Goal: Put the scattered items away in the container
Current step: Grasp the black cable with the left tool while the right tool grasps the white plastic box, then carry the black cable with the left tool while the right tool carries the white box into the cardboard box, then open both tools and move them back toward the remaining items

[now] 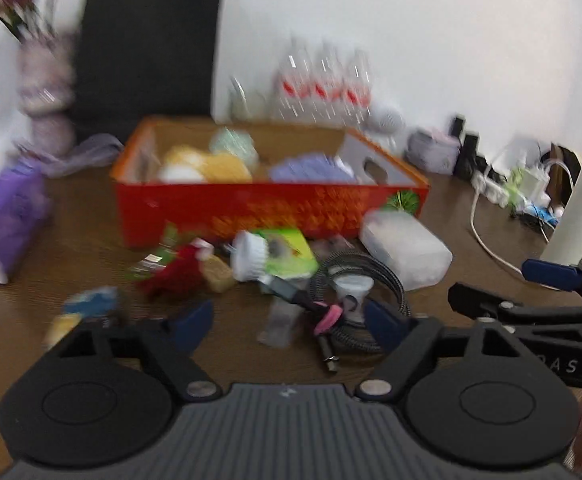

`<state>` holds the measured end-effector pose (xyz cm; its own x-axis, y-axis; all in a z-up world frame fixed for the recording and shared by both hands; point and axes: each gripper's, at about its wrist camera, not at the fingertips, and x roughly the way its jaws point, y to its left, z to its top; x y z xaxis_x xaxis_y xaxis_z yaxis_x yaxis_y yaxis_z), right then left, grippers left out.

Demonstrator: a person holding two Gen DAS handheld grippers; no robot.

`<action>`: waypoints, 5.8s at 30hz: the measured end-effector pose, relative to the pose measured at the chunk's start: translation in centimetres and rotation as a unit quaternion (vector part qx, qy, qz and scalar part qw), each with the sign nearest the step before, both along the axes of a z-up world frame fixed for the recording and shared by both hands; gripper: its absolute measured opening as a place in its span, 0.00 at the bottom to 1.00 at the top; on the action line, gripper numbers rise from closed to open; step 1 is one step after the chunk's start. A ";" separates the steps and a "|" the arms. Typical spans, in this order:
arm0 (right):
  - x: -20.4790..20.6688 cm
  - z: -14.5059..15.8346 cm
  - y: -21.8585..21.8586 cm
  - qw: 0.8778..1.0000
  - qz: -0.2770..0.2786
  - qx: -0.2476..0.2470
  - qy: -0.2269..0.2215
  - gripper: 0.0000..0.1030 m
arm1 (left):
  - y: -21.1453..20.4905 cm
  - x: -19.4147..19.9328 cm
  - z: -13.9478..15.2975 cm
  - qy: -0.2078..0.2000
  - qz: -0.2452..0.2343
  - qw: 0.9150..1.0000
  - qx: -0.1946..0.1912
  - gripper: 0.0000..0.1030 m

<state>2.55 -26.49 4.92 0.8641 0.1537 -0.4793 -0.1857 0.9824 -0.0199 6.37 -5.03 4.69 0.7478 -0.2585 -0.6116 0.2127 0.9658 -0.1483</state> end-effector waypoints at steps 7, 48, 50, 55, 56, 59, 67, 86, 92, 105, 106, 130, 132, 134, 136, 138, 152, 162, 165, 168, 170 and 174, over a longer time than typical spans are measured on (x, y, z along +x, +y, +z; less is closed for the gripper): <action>4.5 -1.1 -1.0 0.999 -0.006 0.007 0.034 0.86 | -2.5 3.0 -2.1 0.043 -0.010 0.999 -0.016 0.37; -7.9 -3.4 2.9 0.991 0.100 -0.070 0.052 0.86 | 0.1 -14.7 -2.1 -0.078 -0.114 0.981 0.139 0.19; -7.2 -3.5 2.5 0.988 0.123 -0.050 0.074 0.86 | 0.4 -15.0 -1.8 -0.096 -0.117 0.977 0.153 0.19; -5.8 -3.4 1.8 0.981 0.152 -0.029 0.113 0.94 | 1.9 -15.3 0.5 -0.132 -0.103 0.976 0.143 0.19; -5.7 -3.6 1.6 0.982 0.144 -0.020 0.118 0.96 | 2.2 -15.2 0.8 -0.132 -0.095 0.977 0.137 0.19; -5.6 -4.1 0.8 0.983 0.127 0.020 0.129 0.96 | 3.4 -15.1 1.3 -0.121 -0.068 0.983 0.117 0.19; -7.4 -2.6 2.5 0.988 0.122 -0.036 0.083 0.63 | 4.4 -15.7 1.6 -0.103 -0.025 0.992 0.075 0.19; -17.2 3.3 0.9 0.996 0.086 -0.011 -0.014 0.63 | 5.1 -23.7 4.4 -0.142 0.069 0.987 0.019 0.20; -18.5 4.1 0.9 0.996 0.080 0.001 -0.041 0.63 | 5.8 -23.8 4.1 -0.150 0.084 0.985 0.007 0.20; -2.7 9.6 1.7 0.992 0.066 0.076 -0.070 0.63 | 4.9 -3.3 9.6 -0.174 0.108 0.979 -0.020 0.20; -0.7 10.2 1.9 0.992 0.068 0.081 -0.072 0.63 | 5.0 -1.2 9.8 -0.164 0.112 0.980 -0.021 0.20; 23.0 5.1 4.8 0.994 0.023 -0.017 0.108 0.63 | 4.6 18.5 2.0 0.025 0.035 0.997 0.069 0.21; 24.2 3.7 4.6 0.993 0.010 -0.009 0.120 0.63 | 4.2 18.1 2.0 0.035 0.021 0.996 0.082 0.20; 25.3 2.4 4.3 0.992 0.000 -0.006 0.130 0.63 | 3.9 18.2 2.0 0.055 0.004 0.995 0.081 0.20; 26.3 1.2 4.0 0.991 -0.010 -0.009 0.133 0.63 | 3.6 18.4 1.7 0.087 -0.019 0.994 0.062 0.22; 27.1 0.6 3.7 0.991 -0.008 -0.009 0.131 0.63 | 3.5 18.6 1.4 0.099 -0.025 0.993 0.058 0.25; 26.7 6.8 1.5 0.972 0.019 0.072 0.224 0.75 | 5.6 19.2 6.8 0.091 0.018 0.996 0.018 0.54; 22.6 9.1 2.7 0.977 0.020 0.070 0.199 0.77 | 5.4 14.1 10.7 -0.046 0.095 0.994 0.035 0.97; 17.6 9.7 3.0 0.996 0.016 0.058 0.062 0.86 | 5.1 11.1 10.0 -0.110 0.096 0.989 0.030 0.98; 14.9 9.3 3.6 0.999 0.001 0.037 0.007 0.88 | 4.6 10.2 9.7 -0.097 0.086 0.991 0.038 0.97; 14.1 9.2 3.7 0.999 0.003 0.046 0.002 0.88 | 4.4 9.3 9.8 -0.099 0.083 0.991 0.038 0.98; 11.4 9.7 3.5 0.998 0.001 0.058 -0.010 0.88 | 4.7 5.5 9.7 -0.103 0.095 0.989 0.050 0.98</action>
